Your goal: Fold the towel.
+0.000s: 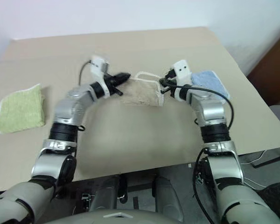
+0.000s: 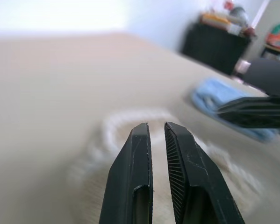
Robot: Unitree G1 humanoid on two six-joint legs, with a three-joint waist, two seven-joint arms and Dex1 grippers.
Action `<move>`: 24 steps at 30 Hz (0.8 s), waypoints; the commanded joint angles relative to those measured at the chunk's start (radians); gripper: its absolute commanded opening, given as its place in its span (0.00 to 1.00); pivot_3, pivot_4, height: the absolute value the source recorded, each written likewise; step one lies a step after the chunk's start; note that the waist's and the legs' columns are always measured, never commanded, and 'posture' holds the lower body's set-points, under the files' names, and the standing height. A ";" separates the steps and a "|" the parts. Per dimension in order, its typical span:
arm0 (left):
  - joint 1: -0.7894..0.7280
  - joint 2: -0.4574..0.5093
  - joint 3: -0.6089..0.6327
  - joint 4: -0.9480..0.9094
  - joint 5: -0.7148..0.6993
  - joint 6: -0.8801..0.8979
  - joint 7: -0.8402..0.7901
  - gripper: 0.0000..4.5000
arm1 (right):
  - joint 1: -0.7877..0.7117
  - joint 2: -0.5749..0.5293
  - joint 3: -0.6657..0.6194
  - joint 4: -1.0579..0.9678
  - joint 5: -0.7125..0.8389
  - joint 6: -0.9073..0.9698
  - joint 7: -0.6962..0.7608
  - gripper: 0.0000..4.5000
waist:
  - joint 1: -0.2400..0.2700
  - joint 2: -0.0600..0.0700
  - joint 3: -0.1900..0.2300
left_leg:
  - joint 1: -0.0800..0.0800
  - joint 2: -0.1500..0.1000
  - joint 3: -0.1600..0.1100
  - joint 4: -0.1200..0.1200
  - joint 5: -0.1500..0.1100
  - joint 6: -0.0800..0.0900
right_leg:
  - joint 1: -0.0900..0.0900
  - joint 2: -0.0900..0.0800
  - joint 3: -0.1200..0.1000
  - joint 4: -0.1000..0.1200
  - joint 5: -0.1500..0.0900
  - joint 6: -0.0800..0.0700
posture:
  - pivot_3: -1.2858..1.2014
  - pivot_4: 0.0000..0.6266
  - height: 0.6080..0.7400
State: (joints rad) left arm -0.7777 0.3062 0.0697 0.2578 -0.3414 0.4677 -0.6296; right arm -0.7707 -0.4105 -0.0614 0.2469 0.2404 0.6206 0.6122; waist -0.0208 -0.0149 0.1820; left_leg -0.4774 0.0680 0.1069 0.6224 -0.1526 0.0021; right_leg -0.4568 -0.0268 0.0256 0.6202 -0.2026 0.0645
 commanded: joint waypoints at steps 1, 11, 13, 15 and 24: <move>0.071 0.083 0.023 -0.074 0.028 -0.008 0.002 0.12 | 0.012 -0.001 -0.069 -0.078 0.089 0.152 -0.019 0.27 | -0.002 0.000 0.000 | 0.000 0.000 0.000 0.000 0.000 0.000 | 0.000 0.000 0.000 0.000 0.000 0.000 | 0.52 0.24 1.00; 0.144 0.146 0.056 -0.129 0.009 0.006 0.006 0.12 | -0.067 0.050 -0.144 0.138 0.189 0.349 -0.058 1.00 | 0.001 0.000 0.000 | -0.001 0.000 0.005 -0.001 0.000 -0.001 | -0.001 -0.005 -0.001 -0.002 0.004 -0.006 | 0.52 0.24 1.00; 0.160 0.147 0.057 -0.160 0.002 0.015 0.005 0.12 | -0.098 0.063 -0.166 0.219 0.187 0.323 -0.084 1.00 | 0.001 0.000 0.000 | -0.001 0.000 0.006 -0.002 0.000 -0.001 | -0.002 -0.005 -0.001 -0.002 0.004 -0.006 | 0.52 0.24 1.00; 0.175 0.147 0.060 -0.186 -0.007 0.022 0.004 0.12 | -0.129 0.069 -0.177 0.297 0.183 0.291 -0.096 1.00 | 0.000 0.000 0.000 | -0.001 0.000 0.006 -0.003 0.000 -0.001 | -0.003 -0.005 -0.001 -0.002 0.004 -0.006 | 0.52 0.24 1.00; 0.202 0.146 0.047 -0.231 -0.019 0.039 0.004 0.12 | -0.224 0.095 -0.177 0.499 0.195 0.305 -0.068 1.00 | 0.000 0.000 0.000 | -0.001 0.000 0.004 -0.005 0.000 0.000 | -0.004 -0.001 -0.001 -0.002 0.003 -0.005 | 0.52 0.24 1.00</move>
State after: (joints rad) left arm -0.5670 0.4475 0.1099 0.0682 -0.3506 0.5131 -0.6271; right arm -0.9654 -0.3288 -0.2300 0.7366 0.4170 0.9147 0.5296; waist -0.0213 -0.0148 0.1819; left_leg -0.4783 0.0684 0.1112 0.6172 -0.1527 0.0020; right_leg -0.4602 -0.0282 0.0249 0.6181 -0.1991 0.0591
